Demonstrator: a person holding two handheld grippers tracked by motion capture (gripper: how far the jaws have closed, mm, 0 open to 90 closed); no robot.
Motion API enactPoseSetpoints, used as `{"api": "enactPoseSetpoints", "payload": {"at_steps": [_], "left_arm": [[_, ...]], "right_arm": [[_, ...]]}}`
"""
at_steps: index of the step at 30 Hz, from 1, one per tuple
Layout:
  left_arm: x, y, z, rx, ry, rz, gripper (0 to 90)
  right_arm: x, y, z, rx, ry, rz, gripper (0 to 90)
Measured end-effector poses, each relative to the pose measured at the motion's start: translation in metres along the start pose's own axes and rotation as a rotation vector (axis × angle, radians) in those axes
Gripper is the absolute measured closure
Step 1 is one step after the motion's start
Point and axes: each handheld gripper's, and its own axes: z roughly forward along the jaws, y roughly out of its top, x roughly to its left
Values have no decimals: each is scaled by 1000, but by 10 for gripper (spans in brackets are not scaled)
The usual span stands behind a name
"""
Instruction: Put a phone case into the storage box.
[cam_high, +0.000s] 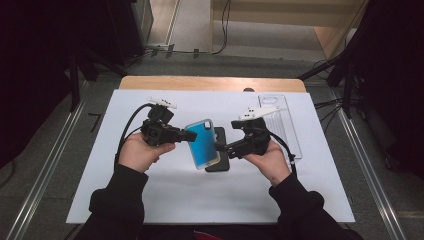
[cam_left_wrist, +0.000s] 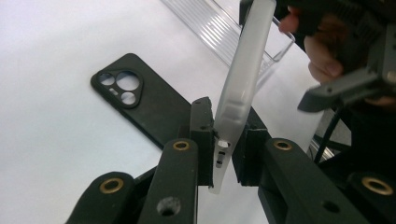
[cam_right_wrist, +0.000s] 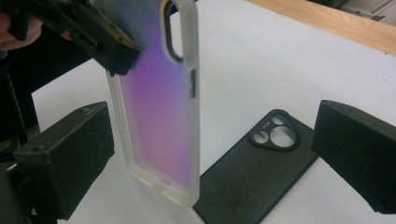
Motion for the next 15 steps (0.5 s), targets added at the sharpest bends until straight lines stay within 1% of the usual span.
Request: {"api": "enactPoseSetpoints", "payload": {"at_steps": [3,5,7,9,11,15], "left_arm": [[1,0,0,-1,21,-30,804],[2,0,0,-2,31,-46,804],[2,1,0,-4,44,-67,804],[2,1,0,-5,50,-82,804],[2,1,1,-3,58,-99,804],[0,1,4,2,73,-121,804]], "right_arm": [[7,-2,7,16,-14,-2,0],[11,-4,10,16,-35,-10,0],[18,-5,15,18,-67,-18,0],[23,-7,19,19,-87,-22,0],[27,-8,23,21,-99,-18,0],[34,-9,30,22,-114,4,0]]}}
